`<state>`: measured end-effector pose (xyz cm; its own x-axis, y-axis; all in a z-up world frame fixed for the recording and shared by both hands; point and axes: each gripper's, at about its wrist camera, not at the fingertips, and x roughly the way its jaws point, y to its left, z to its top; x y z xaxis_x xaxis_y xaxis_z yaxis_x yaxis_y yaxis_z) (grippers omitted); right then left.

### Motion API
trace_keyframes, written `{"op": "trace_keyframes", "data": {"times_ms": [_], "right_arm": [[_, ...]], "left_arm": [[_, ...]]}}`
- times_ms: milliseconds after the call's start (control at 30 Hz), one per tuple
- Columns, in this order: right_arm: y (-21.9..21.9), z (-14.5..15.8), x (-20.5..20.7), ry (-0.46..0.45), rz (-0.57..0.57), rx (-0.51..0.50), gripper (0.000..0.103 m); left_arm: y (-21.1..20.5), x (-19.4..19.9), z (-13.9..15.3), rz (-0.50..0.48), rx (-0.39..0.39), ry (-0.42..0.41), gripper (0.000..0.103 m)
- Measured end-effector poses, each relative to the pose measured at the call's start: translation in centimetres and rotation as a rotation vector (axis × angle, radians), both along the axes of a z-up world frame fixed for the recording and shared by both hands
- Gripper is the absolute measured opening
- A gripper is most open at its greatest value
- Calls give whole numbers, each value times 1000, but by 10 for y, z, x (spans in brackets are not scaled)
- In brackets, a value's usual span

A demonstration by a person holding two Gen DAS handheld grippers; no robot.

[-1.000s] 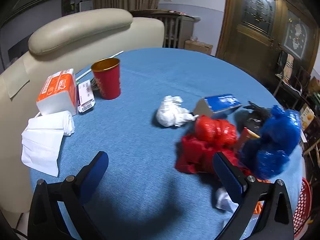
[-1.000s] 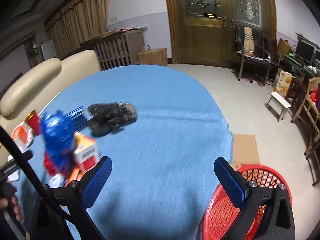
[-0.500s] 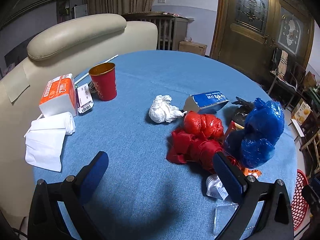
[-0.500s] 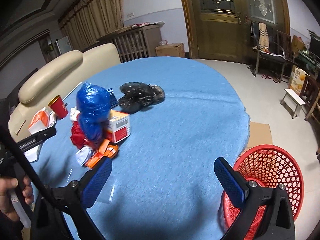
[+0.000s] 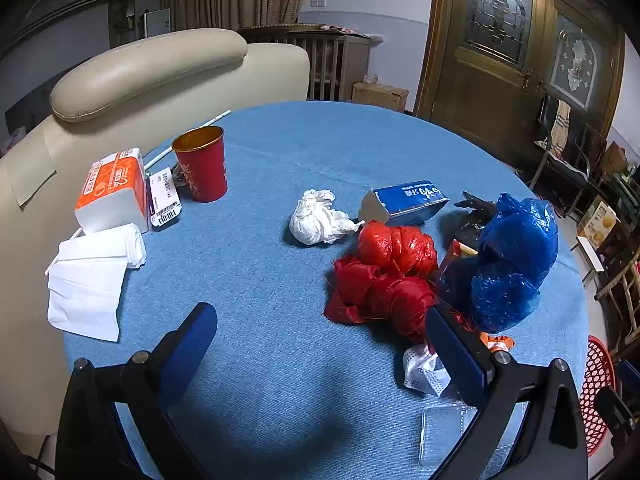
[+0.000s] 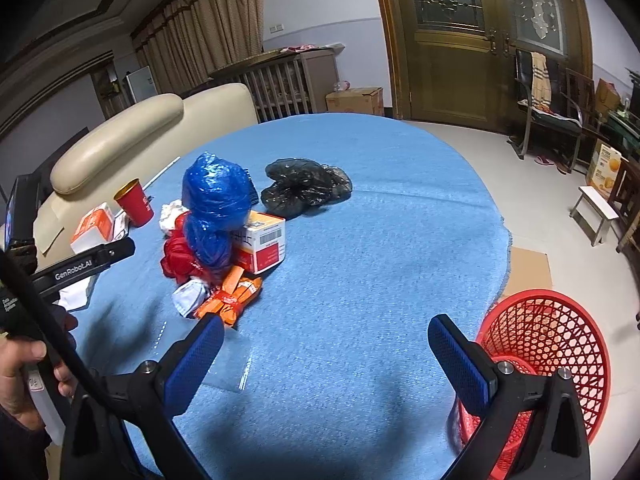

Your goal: Collect trash

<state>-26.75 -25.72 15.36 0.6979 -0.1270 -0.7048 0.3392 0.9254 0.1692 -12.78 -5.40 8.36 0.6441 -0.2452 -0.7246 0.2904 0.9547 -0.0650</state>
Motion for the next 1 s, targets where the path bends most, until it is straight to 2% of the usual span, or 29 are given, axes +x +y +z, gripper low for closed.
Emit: {"op": "trace_keyframes", "data": {"times_ms": [1000], "right_arm": [[17, 3, 3, -12, 64, -4, 103]], "left_arm": [[4, -1, -1, -16, -10, 3, 103]]}}
